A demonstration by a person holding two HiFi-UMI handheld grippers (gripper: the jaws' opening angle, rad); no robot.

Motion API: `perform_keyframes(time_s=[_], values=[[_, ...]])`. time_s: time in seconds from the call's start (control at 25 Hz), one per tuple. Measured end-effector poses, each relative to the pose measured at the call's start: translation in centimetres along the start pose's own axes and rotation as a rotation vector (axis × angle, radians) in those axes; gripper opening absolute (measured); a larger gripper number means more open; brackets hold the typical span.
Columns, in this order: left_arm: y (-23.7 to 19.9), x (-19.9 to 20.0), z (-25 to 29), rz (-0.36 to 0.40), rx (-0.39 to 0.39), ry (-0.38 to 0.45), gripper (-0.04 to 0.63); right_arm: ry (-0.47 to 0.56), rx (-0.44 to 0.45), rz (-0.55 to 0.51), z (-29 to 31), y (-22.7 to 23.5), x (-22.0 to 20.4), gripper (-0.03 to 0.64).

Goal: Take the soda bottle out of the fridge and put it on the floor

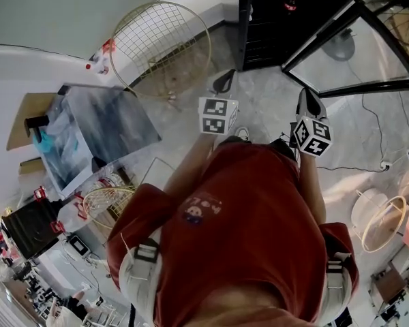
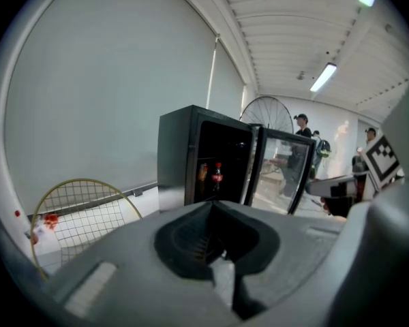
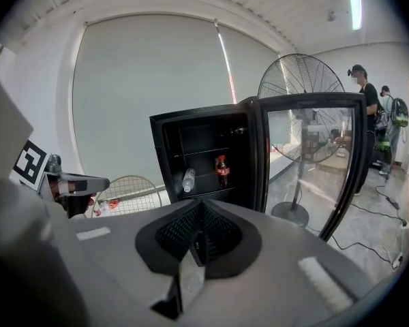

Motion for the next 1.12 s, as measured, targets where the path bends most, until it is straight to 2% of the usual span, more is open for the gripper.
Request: perform_keyframes(time_s=[0.36, 0.6, 1.12], values=[[-0.2, 1.4, 2.2, -0.023, 0.037, -0.004, 0.0, 0.001, 0.051, -0.014, 3.1, 1.8, 2.7, 0.0], [0.7, 2.7, 4.5, -0.064, 0.108, -0.001, 0.0, -0.009, 0.112, -0.062, 5.9, 4.5, 5.0, 0.0], [9.2, 9.6, 12.3, -0.165, 0.266, 0.02, 0.0, -0.046, 0.295, -0.186, 11.1, 16.0, 12.9, 0.0]])
Point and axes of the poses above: the fingertips, and each gripper's own axes: z forward along the fingers, y to its right, x out of its top, the point moved 10 cm from there along -z, backward along the fingers, and after that the axes turned 14 degrees about -y, right-handed, at the moved point
